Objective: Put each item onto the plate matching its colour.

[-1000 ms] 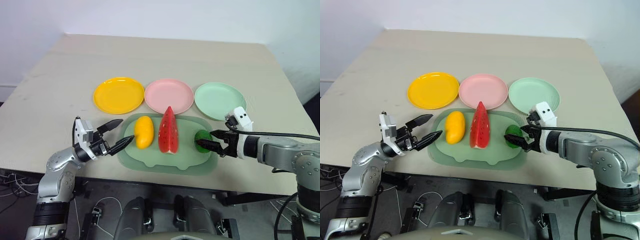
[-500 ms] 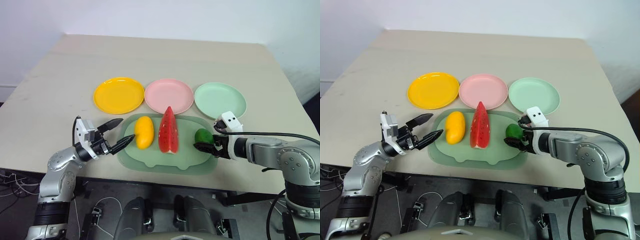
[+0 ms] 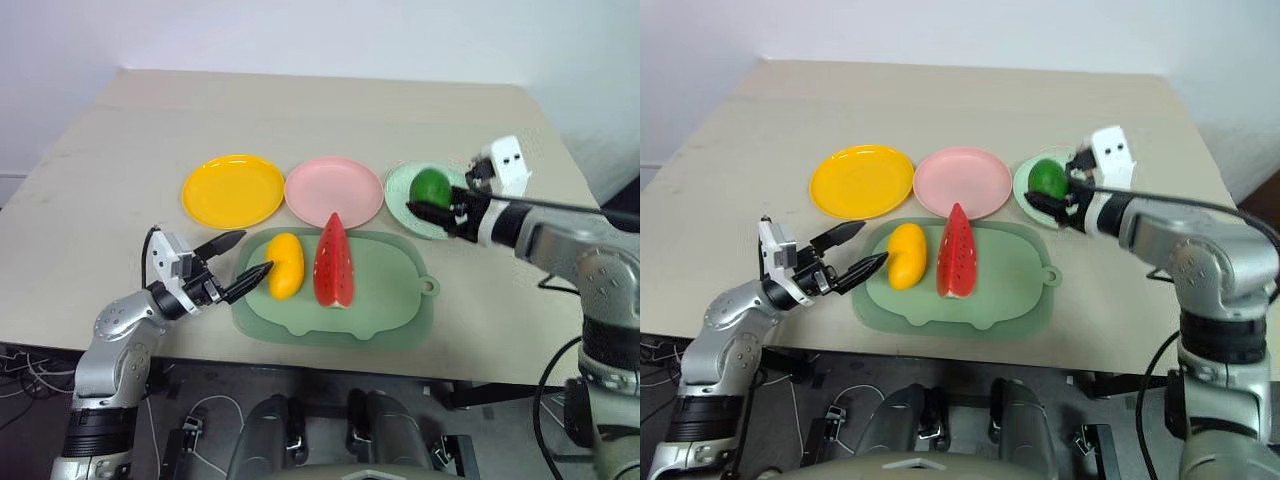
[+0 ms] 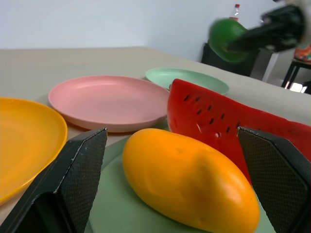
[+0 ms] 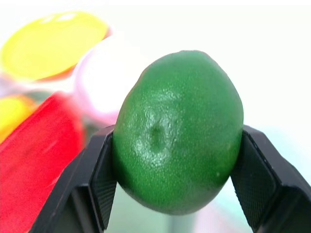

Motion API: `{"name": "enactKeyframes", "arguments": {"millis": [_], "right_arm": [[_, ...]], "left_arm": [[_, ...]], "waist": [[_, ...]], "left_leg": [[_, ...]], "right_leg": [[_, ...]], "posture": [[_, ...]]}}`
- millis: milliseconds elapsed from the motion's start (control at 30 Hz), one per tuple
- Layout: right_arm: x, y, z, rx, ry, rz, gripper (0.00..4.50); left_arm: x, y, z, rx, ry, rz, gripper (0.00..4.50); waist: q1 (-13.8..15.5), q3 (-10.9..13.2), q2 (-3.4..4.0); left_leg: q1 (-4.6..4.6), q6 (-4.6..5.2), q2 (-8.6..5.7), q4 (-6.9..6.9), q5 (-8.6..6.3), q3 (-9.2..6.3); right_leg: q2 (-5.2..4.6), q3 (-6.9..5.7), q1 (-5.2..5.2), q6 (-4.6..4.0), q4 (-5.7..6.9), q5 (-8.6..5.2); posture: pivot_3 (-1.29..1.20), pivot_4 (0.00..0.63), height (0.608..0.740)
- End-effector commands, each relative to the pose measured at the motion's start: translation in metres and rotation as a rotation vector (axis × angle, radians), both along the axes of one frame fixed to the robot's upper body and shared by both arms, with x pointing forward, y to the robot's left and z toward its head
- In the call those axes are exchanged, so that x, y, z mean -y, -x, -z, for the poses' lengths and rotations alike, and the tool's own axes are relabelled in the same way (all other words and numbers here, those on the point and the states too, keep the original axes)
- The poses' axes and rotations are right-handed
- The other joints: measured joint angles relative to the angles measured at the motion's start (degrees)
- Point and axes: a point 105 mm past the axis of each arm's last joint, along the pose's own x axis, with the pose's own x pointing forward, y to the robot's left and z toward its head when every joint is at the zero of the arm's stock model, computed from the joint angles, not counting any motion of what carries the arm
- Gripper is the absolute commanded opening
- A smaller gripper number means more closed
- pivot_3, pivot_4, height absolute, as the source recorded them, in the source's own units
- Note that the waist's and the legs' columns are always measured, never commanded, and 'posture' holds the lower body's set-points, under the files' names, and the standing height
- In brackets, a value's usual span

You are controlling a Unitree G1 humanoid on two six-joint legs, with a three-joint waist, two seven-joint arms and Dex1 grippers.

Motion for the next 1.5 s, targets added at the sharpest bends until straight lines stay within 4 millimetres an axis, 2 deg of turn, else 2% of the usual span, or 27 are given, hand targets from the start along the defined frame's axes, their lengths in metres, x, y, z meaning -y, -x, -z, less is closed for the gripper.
{"name": "enactKeyframes", "arguments": {"millis": [33, 167, 267, 300, 433, 600, 700, 833, 967, 1100, 1167, 1300, 1500], "right_arm": [[0.029, -0.042, 0.005, 0.014, -0.04, 0.148, 2.94], [0.044, -0.071, 0.031, -0.061, -0.015, 0.22, 2.94], [0.051, -0.081, 0.046, -0.12, 0.035, 0.251, 2.94], [0.05, -0.083, 0.046, -0.122, 0.029, 0.242, 3.29], [0.041, -0.083, 0.044, -0.141, 0.01, 0.175, 4.48], [0.037, -0.076, 0.036, -0.138, 0.035, 0.129, 4.48], [0.043, -0.066, 0.023, -0.086, 0.116, 0.136, 4.48], [0.049, -0.048, 0.001, -0.058, 0.075, 0.134, 4.48], [0.037, -0.022, -0.014, -0.065, 0.038, 0.068, 4.48], [0.025, -0.002, -0.011, -0.205, -0.054, 0.047, 4.48], [0.009, 0.008, -0.011, -0.283, -0.119, -0.006, 4.48], [-0.029, 0.019, -0.016, -0.303, -0.171, -0.187, 4.48], [-0.066, 0.023, -0.012, -0.378, -0.202, -0.282, 4.48]], "left_arm": [[0.001, 0.003, -0.011, 0.037, -0.005, -0.002, 4.5], [-0.001, 0.002, -0.011, 0.039, -0.004, -0.013, 4.5], [0.0, 0.004, -0.014, 0.044, -0.004, -0.018, 4.5], [0.001, 0.004, -0.015, 0.046, -0.005, -0.017, 4.5], [0.001, 0.007, -0.021, 0.056, -0.014, -0.023, 4.5], [0.0, 0.006, -0.026, 0.056, -0.017, -0.027, 4.5], [-0.002, 0.003, -0.026, 0.052, -0.017, -0.031, 4.5], [-0.004, 0.001, -0.022, 0.048, -0.017, -0.031, 4.5], [-0.008, 0.002, -0.017, 0.045, -0.016, -0.033, 4.5], [-0.012, 0.003, -0.011, 0.039, -0.017, -0.035, 4.5], [-0.015, 0.004, -0.008, 0.038, -0.017, -0.037, 4.5], [-0.018, 0.003, -0.003, 0.038, -0.016, -0.04, 4.5], [-0.015, 0.001, -0.002, 0.047, -0.015, -0.04, 4.5]], "waist": [[-0.3, 0.0, 0.0], [-0.8, 0.0, 0.0], [-1.0, 0.0, 0.02], [-1.0, 0.0, 0.02], [-1.0, 0.0, 0.05], [-0.9, 0.0, 0.06], [-0.7, 0.0, 0.07], [-0.7, 0.0, 0.07], [-0.8, 0.0, 0.08], [-0.9, 0.0, 0.09], [-0.9, 0.0, 0.09], [-0.9, 0.0, 0.09], [-0.9, 0.0, 0.09]], "left_leg": [[-0.01, -0.02, 0.0, 0.01, 0.01, 0.03], [-0.02, -0.03, 0.0, 0.01, 0.03, 0.09], [-0.01, 0.03, 0.02, 0.01, 0.11, 0.15], [0.0, 0.05, 0.03, 0.01, 0.14, 0.15], [-0.01, 0.04, 0.05, 0.01, 0.16, 0.14], [0.0, -0.1, 0.05, 0.02, 0.08, 0.12], [-0.02, -0.1, 0.05, 0.01, 0.08, 0.09], [-0.03, -0.11, 0.04, 0.01, 0.07, 0.1], [-0.03, -0.12, 0.04, -0.01, 0.07, 0.08], [-0.03, -0.12, 0.06, -0.04, 0.06, 0.08], [-0.03, -0.12, 0.06, -0.04, 0.06, 0.08], [-0.06, -0.11, 0.06, -0.04, 0.05, 0.08], [-0.08, -0.11, 0.03, -0.09, 0.05, 0.09]], "right_leg": [[0.0, 0.0, -0.01, 0.0, 0.0, 0.0], [0.0, 0.0, -0.03, -0.08, 0.1, 0.1], [0.0, 0.0, -0.13, -0.05, 0.28, 0.1], [0.01, 0.0, -0.13, -0.04, 0.33, 0.09], [0.02, 0.0, -0.14, -0.04, 0.35, 0.09], [-0.01, 0.01, -0.14, -0.04, 0.34, 0.09], [-0.04, 0.01, -0.16, -0.04, 0.33, 0.09], [-0.08, 0.01, -0.17, -0.05, 0.31, 0.09], [-0.09, 0.01, -0.21, -0.06, 0.31, 0.08], [-0.08, 0.01, -0.24, -0.06, 0.31, 0.08], [-0.09, 0.01, -0.24, -0.07, 0.3, 0.08], [-0.11, 0.01, -0.25, -0.09, 0.27, 0.08], [-0.11, 0.01, -0.26, -0.09, 0.22, 0.08]], "posture": [[0.0, 0.15, 0.696], [0.0, 0.15, 0.696], [0.0, 0.15, 0.696], [0.0, 0.15, 0.696], [0.0, 0.15, 0.696], [0.0, 0.15, 0.696], [0.0, 0.15, 0.696], [0.0, 0.15, 0.696], [0.0, 0.15, 0.696], [0.0, 0.15, 0.696], [0.0, 0.15, 0.696], [0.0, 0.15, 0.696], [0.0, 0.15, 0.696]]}}
